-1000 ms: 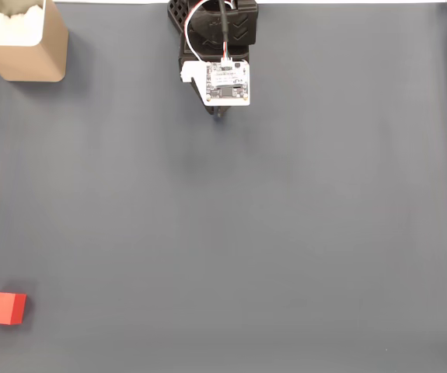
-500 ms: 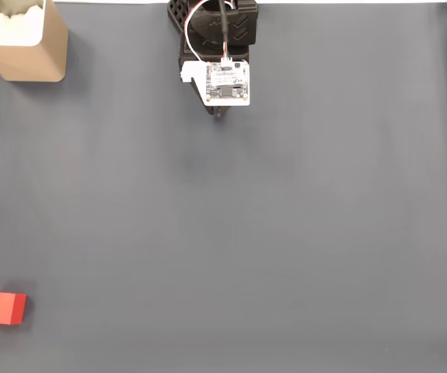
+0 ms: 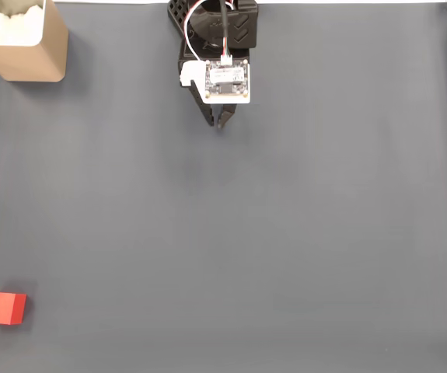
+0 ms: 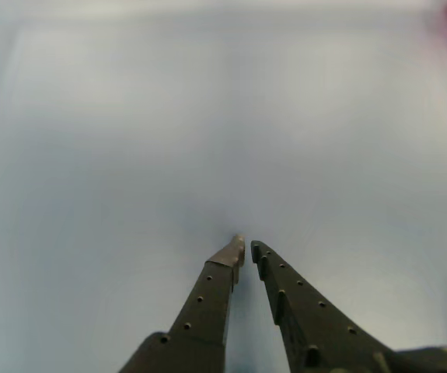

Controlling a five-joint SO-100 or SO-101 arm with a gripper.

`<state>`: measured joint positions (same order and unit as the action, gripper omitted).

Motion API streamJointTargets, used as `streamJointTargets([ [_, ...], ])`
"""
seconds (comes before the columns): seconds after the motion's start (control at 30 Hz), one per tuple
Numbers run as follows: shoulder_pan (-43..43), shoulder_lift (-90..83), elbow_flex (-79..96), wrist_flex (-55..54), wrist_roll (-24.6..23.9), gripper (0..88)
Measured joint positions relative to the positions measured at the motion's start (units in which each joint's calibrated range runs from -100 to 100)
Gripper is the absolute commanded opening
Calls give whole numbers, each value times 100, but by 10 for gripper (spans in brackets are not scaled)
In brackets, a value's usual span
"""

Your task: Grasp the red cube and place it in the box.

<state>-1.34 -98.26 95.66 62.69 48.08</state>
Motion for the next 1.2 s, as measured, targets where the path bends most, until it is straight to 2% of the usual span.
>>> streamJointTargets([
  [0.3, 0, 851, -1112, -509, 10, 0],
  [0.6, 237, 1884, -2541, -581, -20, 2],
  [1.2, 1632, 4255, -5217, -326, 205, 8],
])
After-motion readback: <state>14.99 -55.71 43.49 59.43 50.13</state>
